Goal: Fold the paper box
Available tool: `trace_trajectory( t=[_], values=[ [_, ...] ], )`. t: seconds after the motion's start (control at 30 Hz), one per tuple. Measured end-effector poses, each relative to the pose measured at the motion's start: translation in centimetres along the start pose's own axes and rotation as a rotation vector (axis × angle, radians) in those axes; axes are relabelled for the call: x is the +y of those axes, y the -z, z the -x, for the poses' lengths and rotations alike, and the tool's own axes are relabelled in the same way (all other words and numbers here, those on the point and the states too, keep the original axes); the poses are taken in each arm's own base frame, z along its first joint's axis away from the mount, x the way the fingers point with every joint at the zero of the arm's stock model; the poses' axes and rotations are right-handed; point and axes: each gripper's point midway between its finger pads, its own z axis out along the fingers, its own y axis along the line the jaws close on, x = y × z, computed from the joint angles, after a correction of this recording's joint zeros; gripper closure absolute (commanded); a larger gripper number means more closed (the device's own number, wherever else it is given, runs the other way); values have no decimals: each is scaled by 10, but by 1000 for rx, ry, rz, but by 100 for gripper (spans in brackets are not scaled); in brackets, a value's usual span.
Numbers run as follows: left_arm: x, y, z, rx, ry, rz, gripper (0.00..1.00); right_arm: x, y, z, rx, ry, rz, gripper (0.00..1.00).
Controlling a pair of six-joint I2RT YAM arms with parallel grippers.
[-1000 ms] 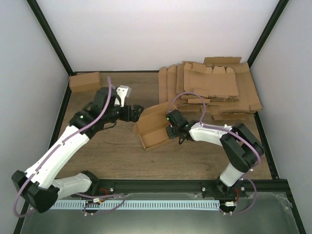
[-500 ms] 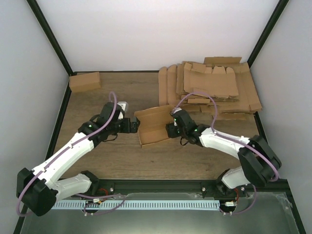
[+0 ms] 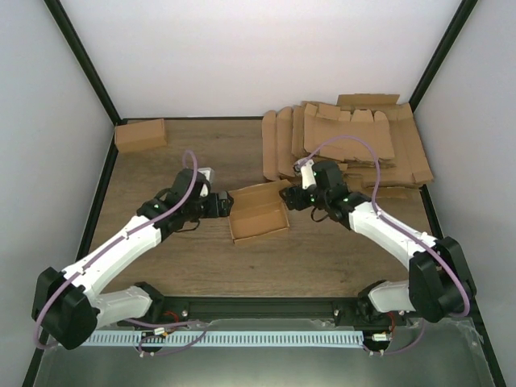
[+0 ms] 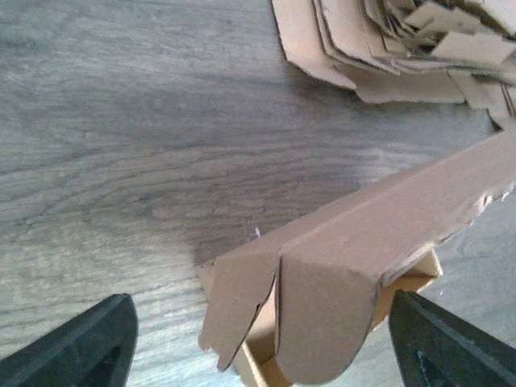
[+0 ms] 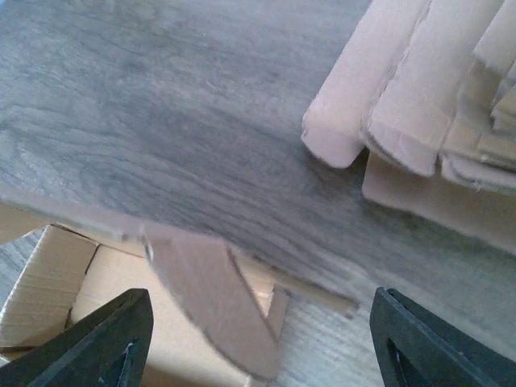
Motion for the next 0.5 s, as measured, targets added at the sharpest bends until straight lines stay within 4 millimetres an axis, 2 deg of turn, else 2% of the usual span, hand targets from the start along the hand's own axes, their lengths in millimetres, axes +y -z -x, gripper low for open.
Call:
trace_trajectory(
  t=[0.03, 0.13, 0.2, 0.23, 0.37, 0.5],
  values=[
    [0, 1, -1, -5, 4, -3, 1, 0, 1, 3, -6, 4, 8, 21],
    [4, 3, -7, -14, 28, -6, 0, -7, 6, 15, -39, 15, 15, 15],
    [8, 7, -9, -27, 41, 3, 0, -8, 14, 22, -75, 25, 17, 3],
    [10, 10, -7, -44, 49, 11, 0, -7, 21, 28, -116, 40, 19, 1],
    [18, 38, 8, -175, 77, 33, 0, 2, 57, 47, -278, 80, 34, 0],
    [19, 62, 17, -292, 78, 7, 0, 3, 71, 63, -364, 91, 23, 0]
  ],
)
